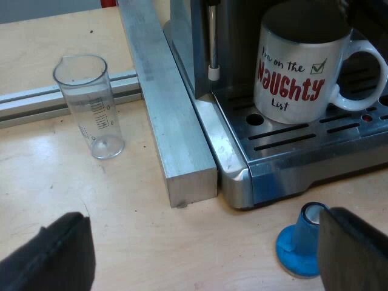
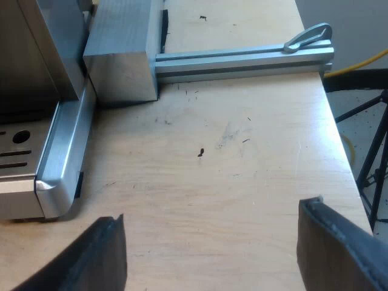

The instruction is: Remove mug from coffee machine

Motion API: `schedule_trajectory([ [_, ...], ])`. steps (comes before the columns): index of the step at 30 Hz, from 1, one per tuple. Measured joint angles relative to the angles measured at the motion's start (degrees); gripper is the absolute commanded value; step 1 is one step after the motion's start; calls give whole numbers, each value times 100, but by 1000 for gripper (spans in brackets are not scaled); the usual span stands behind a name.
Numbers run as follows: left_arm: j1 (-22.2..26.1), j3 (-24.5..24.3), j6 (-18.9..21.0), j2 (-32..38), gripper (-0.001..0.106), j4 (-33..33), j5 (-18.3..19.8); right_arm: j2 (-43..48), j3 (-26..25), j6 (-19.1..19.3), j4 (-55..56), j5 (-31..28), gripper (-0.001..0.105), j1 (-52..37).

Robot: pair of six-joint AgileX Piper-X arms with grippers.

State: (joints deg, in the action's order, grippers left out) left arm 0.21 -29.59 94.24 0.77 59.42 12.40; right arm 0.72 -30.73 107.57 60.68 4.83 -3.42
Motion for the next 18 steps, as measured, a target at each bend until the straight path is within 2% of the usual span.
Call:
schedule_trajectory([
  [5,0,0,0,0,77,0,0,0,0,0,-6,0,62,0],
  [13,0,0,0,0,77,-386,0,0,0,0,-6,44,62,0],
  [18,-296,0,0,0,77,-727,0,-305,-130,0,-34,422,62,0],
])
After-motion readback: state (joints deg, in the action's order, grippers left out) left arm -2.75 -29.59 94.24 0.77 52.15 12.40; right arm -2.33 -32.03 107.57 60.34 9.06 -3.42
